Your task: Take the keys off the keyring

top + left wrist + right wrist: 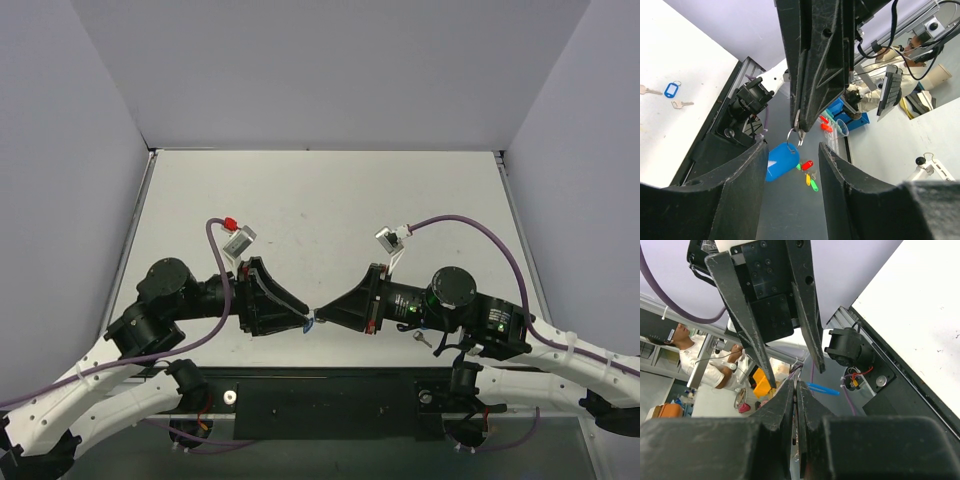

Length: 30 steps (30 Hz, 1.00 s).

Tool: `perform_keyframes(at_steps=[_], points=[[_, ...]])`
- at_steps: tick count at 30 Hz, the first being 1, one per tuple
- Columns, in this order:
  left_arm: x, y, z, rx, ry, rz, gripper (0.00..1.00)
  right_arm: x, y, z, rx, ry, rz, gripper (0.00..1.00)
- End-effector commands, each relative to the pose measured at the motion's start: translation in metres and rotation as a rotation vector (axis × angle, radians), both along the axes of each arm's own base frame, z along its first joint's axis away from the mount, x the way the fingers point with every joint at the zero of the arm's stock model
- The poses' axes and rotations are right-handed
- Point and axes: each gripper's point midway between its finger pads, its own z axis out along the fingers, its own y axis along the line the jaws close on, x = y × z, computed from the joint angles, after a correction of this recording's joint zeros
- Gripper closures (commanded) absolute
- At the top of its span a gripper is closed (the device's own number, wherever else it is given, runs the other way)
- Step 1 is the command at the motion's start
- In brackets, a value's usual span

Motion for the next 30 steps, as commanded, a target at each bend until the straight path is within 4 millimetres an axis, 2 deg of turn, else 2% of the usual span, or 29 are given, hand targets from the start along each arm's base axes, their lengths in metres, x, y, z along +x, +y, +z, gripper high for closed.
perform_keyframes(at_steps=[1, 10, 11, 15, 20, 24, 30], points=[[-0.003, -0.002, 0.012, -0.056, -0.044, -0.025, 0.48, -0.001, 0.000, 0.030, 0.071, -0.043, 0.002, 1.00], [-0.003, -0.004, 0.011, -0.071, -0.030, -0.031, 0.59, 0.000, 0.001, 0.029, 0.066, -0.039, -0.001, 1.00], [-0.003, -0.003, 0.017, -0.095, -0.048, -0.035, 0.60, 0.000, 0.001, 0.027, 0.063, -0.038, -0.001, 1.00], [-0.004, -0.003, 0.018, -0.104, -0.051, -0.040, 0.69, 0.000, 0.002, 0.027, 0.063, -0.038, -0.001, 1.00], [-0.004, -0.003, 0.019, -0.111, -0.044, -0.035, 1.00, 0.001, 0.002, 0.027, 0.061, -0.038, -0.007, 1.00], [0.000, -0.002, 0.023, -0.132, -0.043, -0.002, 1.00, 0.003, 0.002, 0.027, 0.059, -0.035, -0.018, 1.00], [0.015, 0.007, 0.027, -0.141, -0.033, 0.122, 1.00, 0.018, 0.001, 0.016, 0.014, -0.008, -0.101, 1.00]])
